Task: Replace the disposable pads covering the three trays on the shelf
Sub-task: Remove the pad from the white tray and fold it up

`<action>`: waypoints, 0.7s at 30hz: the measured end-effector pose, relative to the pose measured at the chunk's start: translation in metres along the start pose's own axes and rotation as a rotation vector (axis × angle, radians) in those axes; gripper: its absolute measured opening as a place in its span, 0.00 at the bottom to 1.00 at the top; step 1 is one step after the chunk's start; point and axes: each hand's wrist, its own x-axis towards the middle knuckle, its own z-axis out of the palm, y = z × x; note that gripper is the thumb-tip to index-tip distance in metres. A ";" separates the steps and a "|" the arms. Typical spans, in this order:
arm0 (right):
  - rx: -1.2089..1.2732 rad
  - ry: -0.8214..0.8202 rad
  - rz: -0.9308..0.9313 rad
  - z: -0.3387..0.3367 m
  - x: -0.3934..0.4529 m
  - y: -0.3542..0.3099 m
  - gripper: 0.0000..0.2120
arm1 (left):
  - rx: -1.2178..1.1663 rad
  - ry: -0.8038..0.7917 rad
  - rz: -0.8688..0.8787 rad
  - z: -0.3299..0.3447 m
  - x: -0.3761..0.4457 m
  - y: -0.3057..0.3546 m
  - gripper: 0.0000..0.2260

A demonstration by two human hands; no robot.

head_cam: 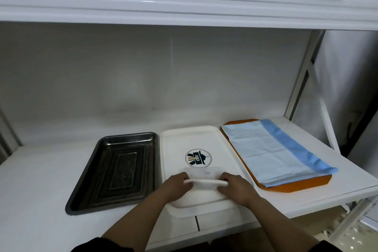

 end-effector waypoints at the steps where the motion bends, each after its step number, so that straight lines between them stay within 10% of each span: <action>1: 0.076 0.018 0.027 0.000 0.001 0.001 0.04 | -0.038 0.014 -0.022 -0.002 0.001 -0.001 0.05; 21: 0.056 0.289 0.219 0.024 0.039 -0.001 0.16 | 0.032 0.231 -0.168 0.014 0.039 -0.004 0.24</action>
